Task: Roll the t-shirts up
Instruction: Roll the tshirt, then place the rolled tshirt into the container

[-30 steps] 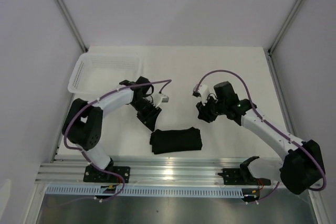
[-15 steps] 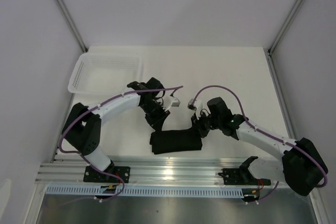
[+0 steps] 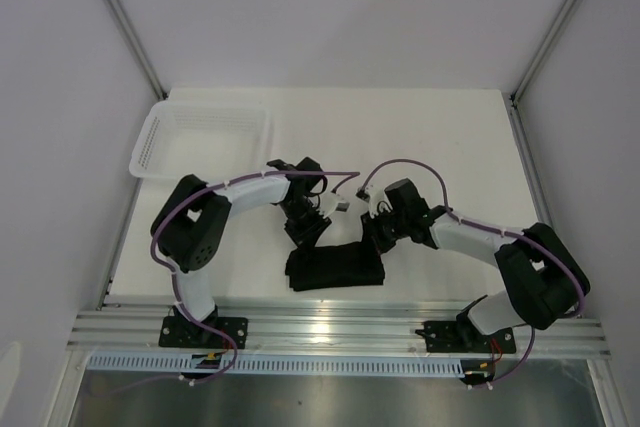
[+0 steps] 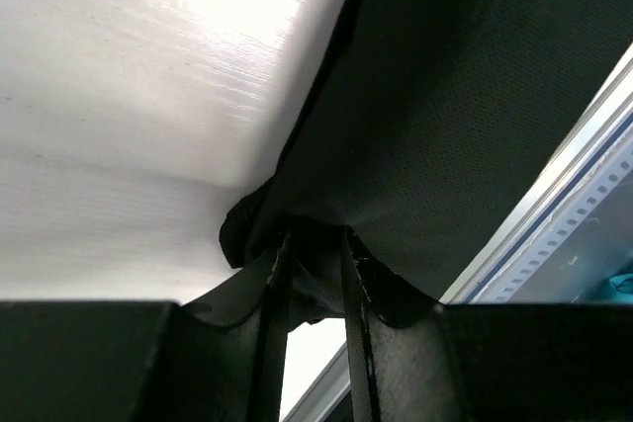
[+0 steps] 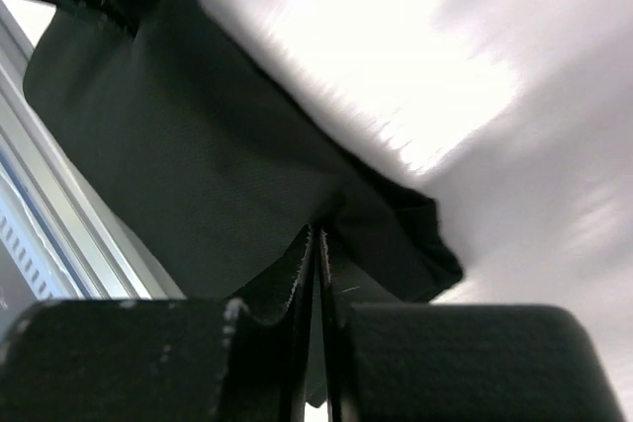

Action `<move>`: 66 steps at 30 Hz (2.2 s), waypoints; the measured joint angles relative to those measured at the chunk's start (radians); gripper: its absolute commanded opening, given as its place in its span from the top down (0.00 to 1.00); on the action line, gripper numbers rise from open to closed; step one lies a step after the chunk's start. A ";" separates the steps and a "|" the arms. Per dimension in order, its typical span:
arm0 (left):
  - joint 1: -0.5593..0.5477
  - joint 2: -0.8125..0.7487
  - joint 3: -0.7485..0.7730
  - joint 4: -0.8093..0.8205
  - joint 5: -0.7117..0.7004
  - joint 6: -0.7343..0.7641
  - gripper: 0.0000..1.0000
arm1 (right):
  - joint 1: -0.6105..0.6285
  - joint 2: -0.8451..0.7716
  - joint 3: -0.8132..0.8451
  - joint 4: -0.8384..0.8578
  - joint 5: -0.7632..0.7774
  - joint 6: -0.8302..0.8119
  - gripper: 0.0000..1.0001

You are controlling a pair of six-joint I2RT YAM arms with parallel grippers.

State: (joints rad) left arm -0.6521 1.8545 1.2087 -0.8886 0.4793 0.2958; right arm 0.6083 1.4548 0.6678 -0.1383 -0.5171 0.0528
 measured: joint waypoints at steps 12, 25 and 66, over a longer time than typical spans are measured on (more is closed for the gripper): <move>0.018 0.015 0.018 0.008 -0.024 -0.009 0.64 | -0.056 0.023 0.064 -0.041 0.005 -0.009 0.80; 0.039 -0.060 0.198 -0.043 -0.002 0.031 0.54 | -0.039 -0.212 0.126 -0.088 0.085 -0.085 0.55; -0.133 0.277 0.312 -0.119 0.095 0.043 0.99 | -0.060 -0.623 -0.048 -0.197 0.263 0.021 0.54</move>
State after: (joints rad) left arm -0.7849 2.1319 1.5211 -1.0080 0.5747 0.3386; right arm 0.5480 0.8318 0.6193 -0.3355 -0.2539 0.0738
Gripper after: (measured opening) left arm 0.037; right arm 0.459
